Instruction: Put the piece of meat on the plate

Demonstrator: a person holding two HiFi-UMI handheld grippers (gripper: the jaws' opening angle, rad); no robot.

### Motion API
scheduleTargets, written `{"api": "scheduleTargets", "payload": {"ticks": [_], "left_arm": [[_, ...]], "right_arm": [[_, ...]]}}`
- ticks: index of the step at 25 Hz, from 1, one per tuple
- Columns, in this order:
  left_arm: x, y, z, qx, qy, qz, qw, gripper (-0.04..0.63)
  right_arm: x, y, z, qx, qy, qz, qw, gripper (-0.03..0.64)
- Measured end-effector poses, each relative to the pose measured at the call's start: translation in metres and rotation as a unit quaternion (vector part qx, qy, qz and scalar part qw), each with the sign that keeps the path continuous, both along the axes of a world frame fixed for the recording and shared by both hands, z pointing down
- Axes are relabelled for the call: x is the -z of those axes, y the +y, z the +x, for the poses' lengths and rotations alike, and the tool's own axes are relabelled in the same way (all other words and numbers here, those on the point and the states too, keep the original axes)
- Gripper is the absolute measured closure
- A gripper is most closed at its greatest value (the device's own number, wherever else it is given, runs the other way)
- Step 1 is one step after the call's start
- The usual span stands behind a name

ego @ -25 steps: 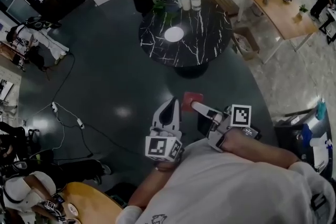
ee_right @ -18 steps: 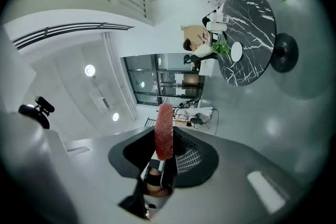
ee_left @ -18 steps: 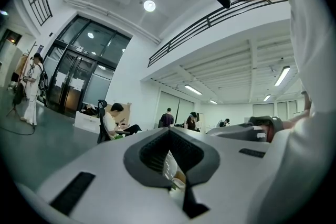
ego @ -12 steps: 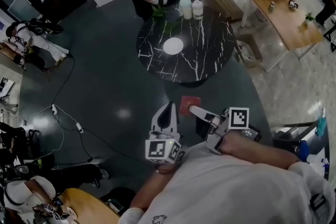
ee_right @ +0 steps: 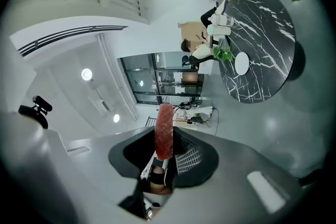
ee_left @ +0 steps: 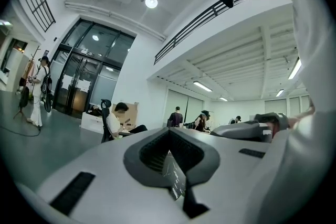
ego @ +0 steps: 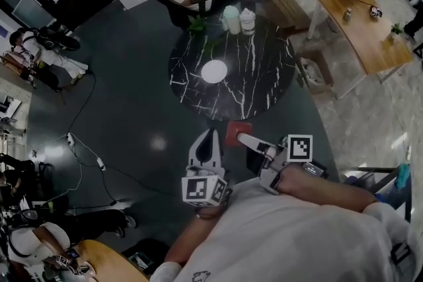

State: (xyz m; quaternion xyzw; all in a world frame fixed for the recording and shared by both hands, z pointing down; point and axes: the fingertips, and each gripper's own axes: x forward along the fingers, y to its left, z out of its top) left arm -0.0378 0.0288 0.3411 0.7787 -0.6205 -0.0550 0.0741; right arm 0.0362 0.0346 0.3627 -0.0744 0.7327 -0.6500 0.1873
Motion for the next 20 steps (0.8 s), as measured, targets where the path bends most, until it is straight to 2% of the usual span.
{"api": "scheduleTargets", "payload": {"ticks": [7,16,20], "left_arm": [[0.005,-0.034,0.021,0.011,-0.002,0.004,0.9999,0.589],[0.000,-0.059,0.030,0.003,-0.008,0.008,0.9999,0.589],[0.001,-0.074,0.032,-0.006,-0.006,0.008,0.9999,0.589]], "right_arm": [[-0.003,-0.033,0.020,0.011,0.000,-0.004,1.000,0.526],[-0.003,-0.058,0.030,0.007,-0.008,-0.011,1.000,0.526],[-0.006,-0.071,0.031,0.001,0.004,0.002,1.000,0.526]]}}
